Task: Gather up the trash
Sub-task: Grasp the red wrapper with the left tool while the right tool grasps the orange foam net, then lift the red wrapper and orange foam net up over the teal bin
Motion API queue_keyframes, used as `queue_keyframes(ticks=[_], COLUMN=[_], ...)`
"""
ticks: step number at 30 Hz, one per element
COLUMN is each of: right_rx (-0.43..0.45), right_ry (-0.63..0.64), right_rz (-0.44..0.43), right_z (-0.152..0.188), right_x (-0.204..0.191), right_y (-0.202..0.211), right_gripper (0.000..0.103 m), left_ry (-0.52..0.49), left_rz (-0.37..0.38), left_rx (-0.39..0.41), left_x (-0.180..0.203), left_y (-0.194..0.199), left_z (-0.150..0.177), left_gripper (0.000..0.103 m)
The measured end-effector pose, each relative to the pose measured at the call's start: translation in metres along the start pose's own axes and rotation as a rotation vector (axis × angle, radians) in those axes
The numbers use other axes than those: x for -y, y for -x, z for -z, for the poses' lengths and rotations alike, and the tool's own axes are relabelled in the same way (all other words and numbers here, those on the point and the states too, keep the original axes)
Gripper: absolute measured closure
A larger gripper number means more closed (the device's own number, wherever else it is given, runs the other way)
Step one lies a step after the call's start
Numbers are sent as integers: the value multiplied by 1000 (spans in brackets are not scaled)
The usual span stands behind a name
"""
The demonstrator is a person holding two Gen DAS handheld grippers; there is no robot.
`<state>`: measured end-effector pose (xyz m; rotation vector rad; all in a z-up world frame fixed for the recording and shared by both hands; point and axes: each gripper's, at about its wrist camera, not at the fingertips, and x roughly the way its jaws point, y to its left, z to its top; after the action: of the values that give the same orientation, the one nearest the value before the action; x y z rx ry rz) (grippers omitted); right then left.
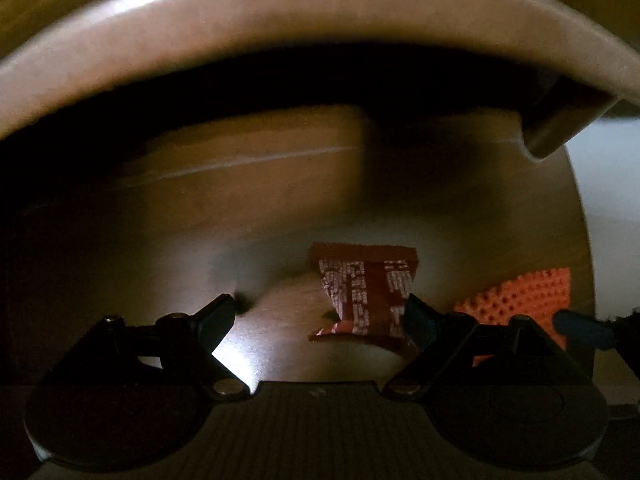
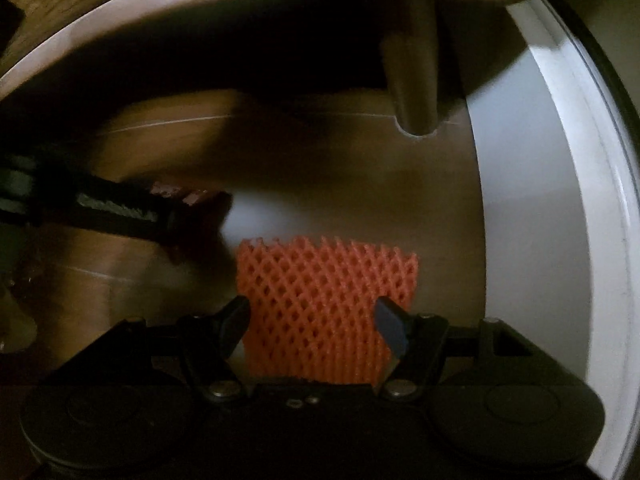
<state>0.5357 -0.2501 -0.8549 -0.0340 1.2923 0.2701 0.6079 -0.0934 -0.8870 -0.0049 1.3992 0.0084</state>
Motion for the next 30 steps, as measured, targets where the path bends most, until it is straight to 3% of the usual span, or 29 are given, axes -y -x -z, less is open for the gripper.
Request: queue_keyframes(ticks=[4,6,8,9,10,14,17,24,30], right_rx=[-5,-12,-22,-29,-35,-58,-71,-78,-12], right_ry=[40,48,47,55,64,3,-18,-153,-197], right_rz=[24,42,52,65,94,97,79,30,-23], right_z=[1,0,1,1,-1,-6,-6,-9,-8], right_x=[-6,-9,-11,-14,-16,-13,-10,-4,-19], right_y=[0,2,2,2,1,6,12,42,138], right_gripper=[36,37,40,45,58,86,94,95,95], left_ry=[-46,-62,-59,-57,-55,-59,-58,-53,1], left_rz=[-13,-27,-27,-27,-27,-37,-30,-42,-8], left_rx=[8,21,30,33,38,37,34,36,44], left_x=[5,6,6,5,5,6,5,-3,-9], left_y=[3,6,10,10,12,16,21,64,163], left_z=[3,4,4,3,3,5,7,20,40], left_gripper=[16,26,43,47,57,58,58,58,58])
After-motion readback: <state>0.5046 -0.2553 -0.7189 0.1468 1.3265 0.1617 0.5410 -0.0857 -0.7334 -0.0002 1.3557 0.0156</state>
